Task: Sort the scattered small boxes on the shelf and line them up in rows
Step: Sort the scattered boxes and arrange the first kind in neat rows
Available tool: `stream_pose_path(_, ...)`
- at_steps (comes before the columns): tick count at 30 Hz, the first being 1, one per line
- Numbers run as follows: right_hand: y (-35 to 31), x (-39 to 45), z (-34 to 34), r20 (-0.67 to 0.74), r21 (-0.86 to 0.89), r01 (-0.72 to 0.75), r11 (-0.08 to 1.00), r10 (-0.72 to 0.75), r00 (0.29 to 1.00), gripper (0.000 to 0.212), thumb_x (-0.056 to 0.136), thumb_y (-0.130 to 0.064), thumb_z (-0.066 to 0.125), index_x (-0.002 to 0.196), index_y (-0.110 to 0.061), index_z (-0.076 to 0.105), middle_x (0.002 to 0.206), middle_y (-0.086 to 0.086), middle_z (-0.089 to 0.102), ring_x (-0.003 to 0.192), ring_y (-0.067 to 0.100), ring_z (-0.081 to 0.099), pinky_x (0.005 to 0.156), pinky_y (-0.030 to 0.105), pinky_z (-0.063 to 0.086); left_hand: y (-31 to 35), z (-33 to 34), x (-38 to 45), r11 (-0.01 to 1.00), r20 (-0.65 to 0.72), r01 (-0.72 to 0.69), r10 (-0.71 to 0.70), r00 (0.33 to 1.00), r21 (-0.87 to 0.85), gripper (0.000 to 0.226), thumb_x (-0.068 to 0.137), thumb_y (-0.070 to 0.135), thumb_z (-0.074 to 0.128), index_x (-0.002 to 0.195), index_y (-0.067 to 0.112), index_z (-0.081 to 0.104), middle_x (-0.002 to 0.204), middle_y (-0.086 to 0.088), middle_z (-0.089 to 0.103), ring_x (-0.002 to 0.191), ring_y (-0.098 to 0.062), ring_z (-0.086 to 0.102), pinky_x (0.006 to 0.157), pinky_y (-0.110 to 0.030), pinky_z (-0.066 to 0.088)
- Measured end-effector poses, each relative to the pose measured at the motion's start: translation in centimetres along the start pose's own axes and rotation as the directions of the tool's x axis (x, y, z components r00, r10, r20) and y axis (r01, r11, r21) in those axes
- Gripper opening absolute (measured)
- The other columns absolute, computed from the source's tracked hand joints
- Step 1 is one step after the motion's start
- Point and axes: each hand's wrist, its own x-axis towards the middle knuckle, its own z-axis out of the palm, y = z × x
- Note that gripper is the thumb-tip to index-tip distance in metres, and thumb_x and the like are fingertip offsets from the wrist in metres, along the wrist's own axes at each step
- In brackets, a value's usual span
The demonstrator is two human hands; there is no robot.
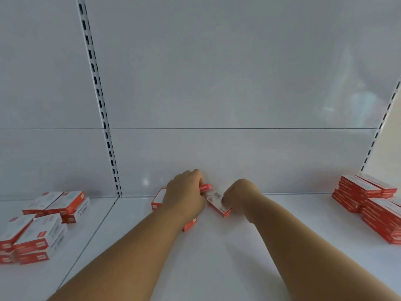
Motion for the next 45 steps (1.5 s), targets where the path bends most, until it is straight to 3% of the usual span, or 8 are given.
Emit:
stream_pose_path(5,1.2,-1.7,-1.0,0.000,0.105,0.017,0.994,-0.018,1.000,0.022,0.082,-0.005,0.063,0.102,-0.010,0.069,0.082,0.008,0.063,0.072,0.025,0.058,0.062,0.030,0.046,0.5,-1.3,-0.6,0.903,0.039,0.143,-0.139,0.989,-0.406,0.025,0.091,0.042,0.064,0.097,0.034,0.041,0.085,0.018,0.057,0.067,-0.008,0.062,0.048,-0.017,0.041)
stream_pose_path(9,1.8,-3.6,-1.2,0.024,0.595,0.046,0.803,-0.076,0.997,0.024,0.089,0.006,0.053,0.105,-0.002,0.069,0.081,0.015,0.069,0.068,0.025,0.061,0.054,0.028,0.039,0.8,-2.7,-1.2,0.473,0.311,0.372,-0.203,0.928,-0.799,0.016,0.094,0.023,0.062,0.104,0.032,0.053,0.090,0.002,0.074,0.078,-0.024,0.075,0.077,-0.050,0.061)
stream_pose_path(13,1.7,-6.0,-2.2,-0.056,0.858,0.154,0.491,-0.208,0.976,0.024,0.093,0.007,0.050,0.101,-0.004,0.070,0.090,0.012,0.074,0.075,0.021,0.065,0.066,0.031,0.047,1.1,-3.6,-1.7,0.253,0.406,0.414,-0.085,0.910,-0.875,0.024,0.093,0.004,0.060,0.112,0.019,0.062,0.098,-0.006,0.075,0.094,-0.028,0.072,0.071,-0.038,0.061)
stream_pose_path(18,2.7,-9.6,-4.1,-0.231,0.785,0.331,0.523,-0.249,0.941,0.028,0.090,0.008,0.058,0.112,-0.008,0.065,0.093,0.015,0.070,0.084,0.027,0.066,0.066,0.033,0.049,3.1,-4.2,-2.8,0.177,0.380,0.373,0.009,0.925,-0.911,0.026,0.091,-0.003,0.062,0.109,0.015,0.067,0.100,-0.010,0.075,0.091,-0.029,0.073,0.069,-0.034,0.059)
stream_pose_path(24,6.5,-14.6,-9.9,-0.346,0.724,0.414,0.552,-0.230,0.910,0.036,0.088,0.011,0.058,0.112,-0.016,0.064,0.094,0.022,0.066,0.086,0.033,0.067,0.074,0.038,0.054,9.5,-5.0,-4.5,0.445,0.219,0.174,0.051,0.974,-0.878,0.031,0.085,0.016,0.076,0.104,0.030,0.057,0.080,0.005,0.075,0.072,-0.020,0.072,0.061,-0.030,0.052)
stream_pose_path(34,18.1,-15.4,-20.6,-0.439,0.583,0.413,0.699,-0.157,0.885,0.034,0.088,0.002,0.066,0.109,-0.024,0.066,0.083,0.014,0.072,0.082,0.026,0.074,0.073,0.043,0.062,24.8,1.4,-5.2,0.403,0.303,0.238,0.106,0.947,-0.884,0.025,0.091,0.011,0.068,0.107,0.027,0.059,0.089,-0.001,0.074,0.079,-0.017,0.073,0.066,-0.030,0.056)
stream_pose_path(41,25.6,-11.4,-28.3,-0.244,0.709,0.335,0.621,-0.230,0.942,0.022,0.091,0.002,0.061,0.111,-0.007,0.065,0.091,0.015,0.075,0.088,0.029,0.074,0.079,0.041,0.061,34.1,6.4,-4.5,0.333,0.370,0.355,-0.018,0.929,-0.874,0.028,0.091,0.000,0.064,0.108,0.023,0.062,0.083,0.001,0.076,0.078,-0.018,0.075,0.058,-0.025,0.054)
stream_pose_path(45,27.5,-8.9,-30.6,-0.081,0.889,0.185,0.419,-0.253,0.964,0.017,0.096,0.001,0.050,0.109,0.005,0.059,0.105,0.026,0.069,0.098,0.040,0.068,0.098,0.056,0.050,36.7,7.6,-3.8,0.414,0.312,0.351,-0.160,0.936,-0.840,0.029,0.087,0.005,0.071,0.107,0.022,0.060,0.082,0.001,0.076,0.071,-0.015,0.075,0.054,-0.024,0.053)
